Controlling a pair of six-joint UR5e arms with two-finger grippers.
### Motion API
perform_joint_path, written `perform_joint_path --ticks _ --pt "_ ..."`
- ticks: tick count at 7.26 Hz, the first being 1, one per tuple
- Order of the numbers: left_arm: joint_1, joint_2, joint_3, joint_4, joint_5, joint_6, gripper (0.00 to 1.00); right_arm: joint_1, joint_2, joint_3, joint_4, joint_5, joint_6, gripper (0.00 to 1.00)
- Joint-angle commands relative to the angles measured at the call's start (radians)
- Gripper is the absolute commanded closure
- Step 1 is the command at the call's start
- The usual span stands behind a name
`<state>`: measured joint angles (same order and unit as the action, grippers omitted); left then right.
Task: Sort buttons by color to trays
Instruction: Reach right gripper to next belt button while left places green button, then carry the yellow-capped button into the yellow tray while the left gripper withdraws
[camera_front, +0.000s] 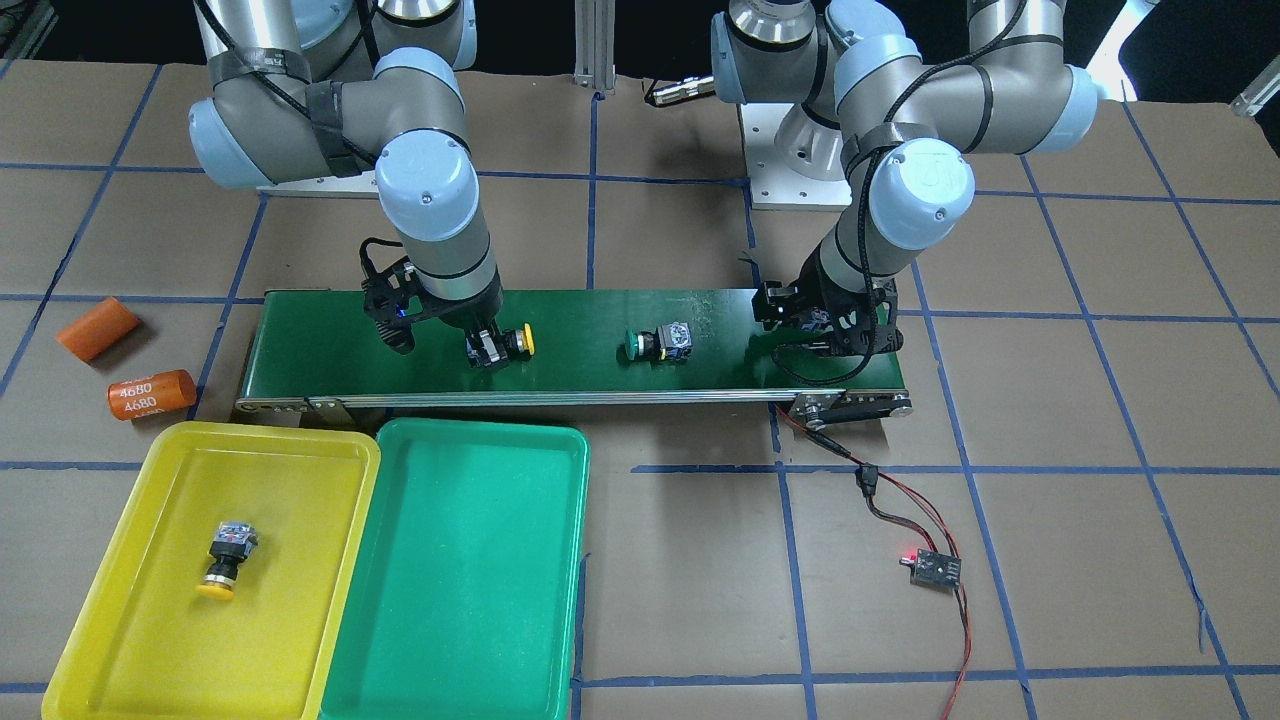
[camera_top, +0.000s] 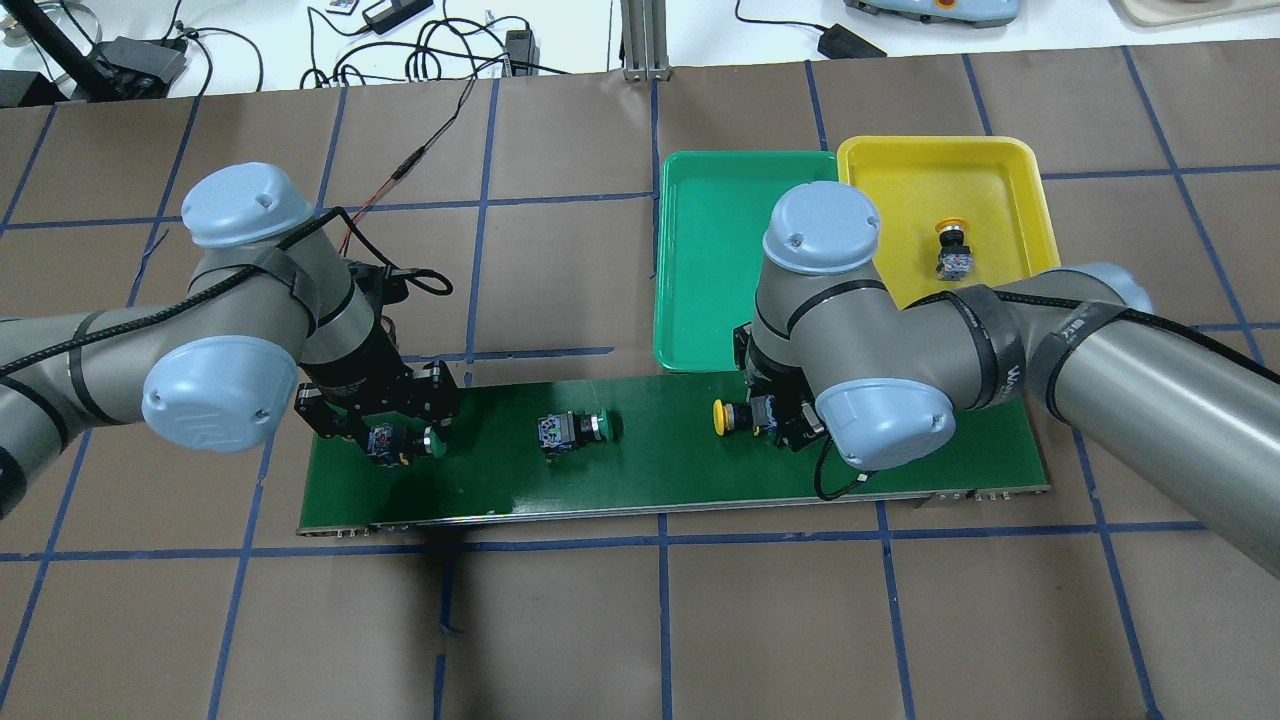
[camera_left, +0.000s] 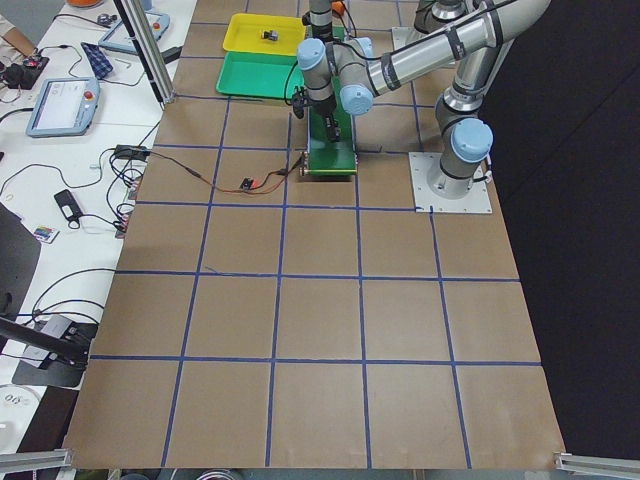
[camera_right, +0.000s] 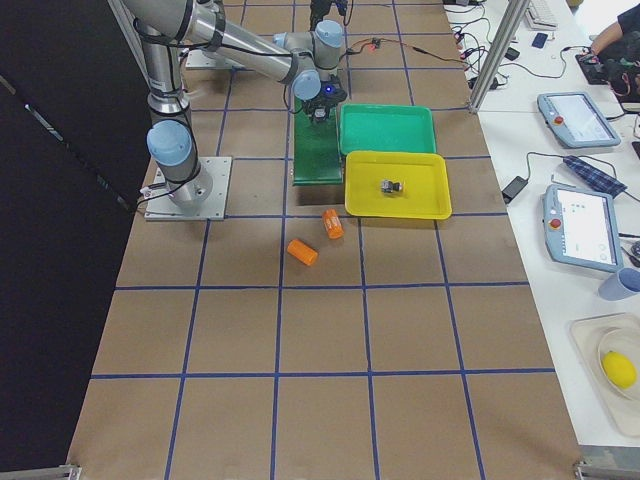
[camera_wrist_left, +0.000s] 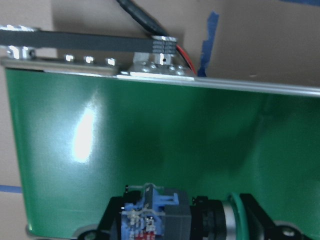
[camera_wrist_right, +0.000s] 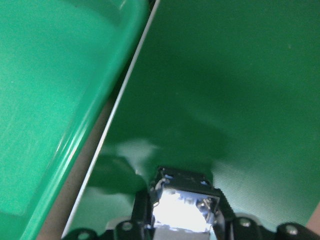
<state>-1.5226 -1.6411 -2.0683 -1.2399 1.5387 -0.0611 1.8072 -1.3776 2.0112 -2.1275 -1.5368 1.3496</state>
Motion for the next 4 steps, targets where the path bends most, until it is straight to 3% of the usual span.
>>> perform_joint_path --ticks 1,2,4 --pt "-0.002 -0.026 -0.009 0.08 0.003 0.026 0.01 -0.028 -0.024 -0.02 0.0 0.001 -0.085 1.0" --pt "0.001 -0.022 0.01 0.089 0.004 0.035 0.0 -0.049 -0.061 -0.087 -0.002 -0.005 -0.148 1.0" --pt "0.001 0.038 0.124 -0.008 0.0 0.035 0.0 -0.266 -0.057 -0.15 0.009 0.001 -0.43 1.0"
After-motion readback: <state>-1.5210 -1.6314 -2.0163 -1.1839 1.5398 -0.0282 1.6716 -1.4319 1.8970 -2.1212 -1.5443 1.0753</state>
